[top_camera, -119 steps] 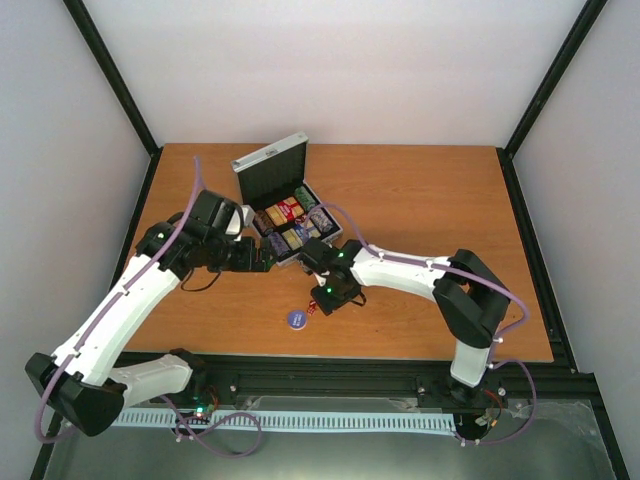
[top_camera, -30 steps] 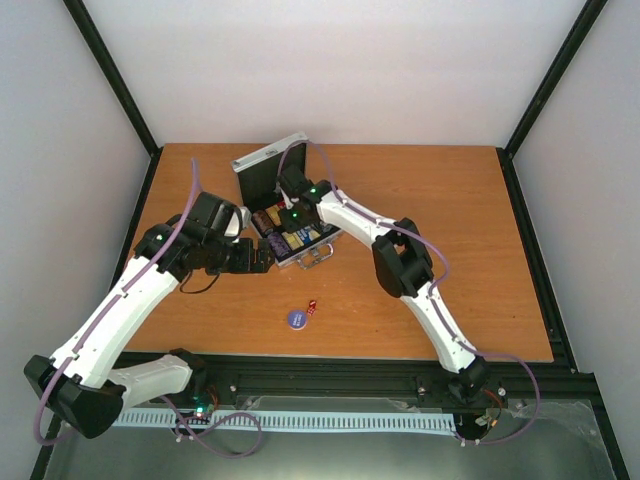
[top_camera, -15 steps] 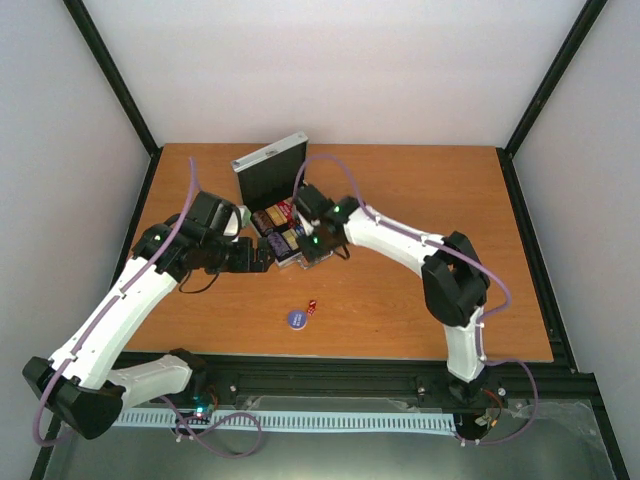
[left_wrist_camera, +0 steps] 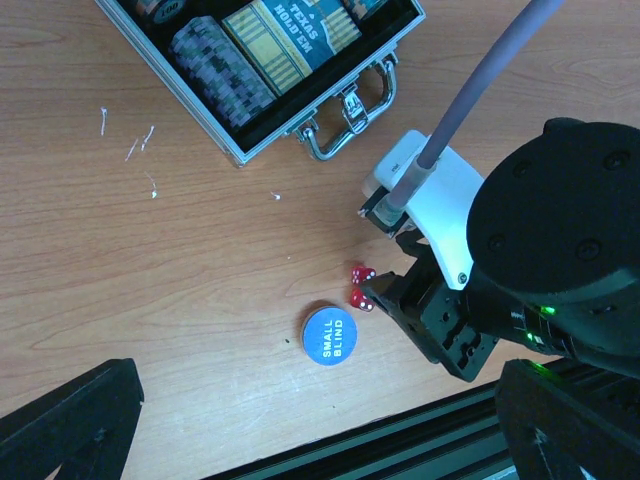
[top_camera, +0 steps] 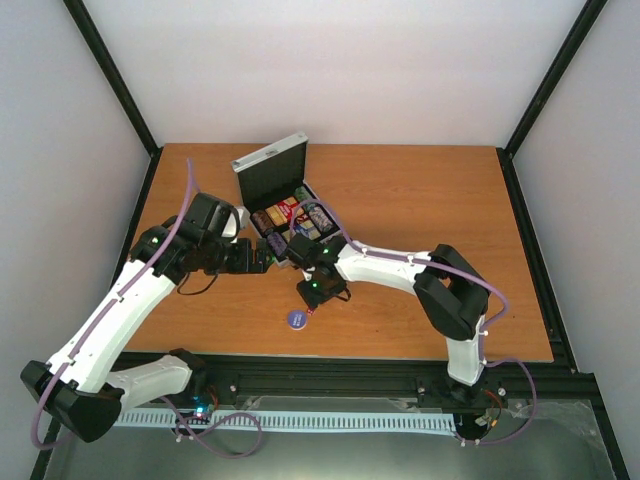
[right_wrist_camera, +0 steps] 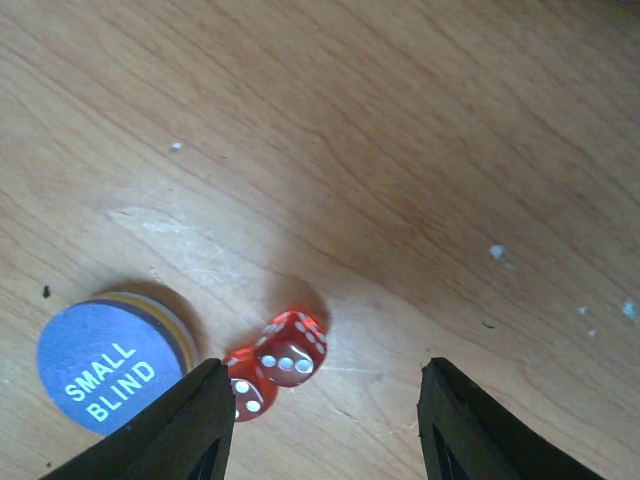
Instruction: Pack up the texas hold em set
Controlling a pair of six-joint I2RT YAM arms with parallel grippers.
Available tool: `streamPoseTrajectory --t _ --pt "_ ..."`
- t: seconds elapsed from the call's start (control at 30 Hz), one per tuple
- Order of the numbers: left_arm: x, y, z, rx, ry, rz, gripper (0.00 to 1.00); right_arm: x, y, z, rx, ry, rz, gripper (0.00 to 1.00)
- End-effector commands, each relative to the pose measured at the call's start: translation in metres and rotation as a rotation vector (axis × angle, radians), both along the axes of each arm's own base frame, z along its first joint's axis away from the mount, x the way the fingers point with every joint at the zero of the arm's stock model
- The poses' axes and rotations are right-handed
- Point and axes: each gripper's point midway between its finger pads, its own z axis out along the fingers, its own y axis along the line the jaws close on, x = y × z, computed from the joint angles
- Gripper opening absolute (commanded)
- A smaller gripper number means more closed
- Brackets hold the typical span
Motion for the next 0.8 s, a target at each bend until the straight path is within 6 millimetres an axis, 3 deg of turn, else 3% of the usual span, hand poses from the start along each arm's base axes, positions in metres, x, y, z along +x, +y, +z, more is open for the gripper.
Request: streamPoseTrajectory --t 0.0,0.4,0.57,0.67,0.77 --pt "-0.001 0.0 0.006 -0.019 -0.012 0.001 1.0 0.0 0.015 0.002 0.043 -0.006 -0.017 0.52" --pt "-0.005 0.003 0.001 -0.018 -0.003 0.011 1.0 -0.003 0.013 -0.025 -0.011 0.032 -0.014 0.48" --pt "-0.004 0.002 0.0 -0.018 0.0 0.008 1.0 -0.001 0.013 -0.027 -0.022 0.024 -0.013 0.43" --pt "-0.004 0.002 -0.001 -0.016 0.001 0.006 1.0 -0.002 0.011 -0.03 -0.029 0.028 -0.011 0.37" --pt "-0.005 0.002 -0.003 -0.014 0.004 0.005 1.0 -0.003 0.01 -0.03 -0.032 0.035 -0.011 0.22"
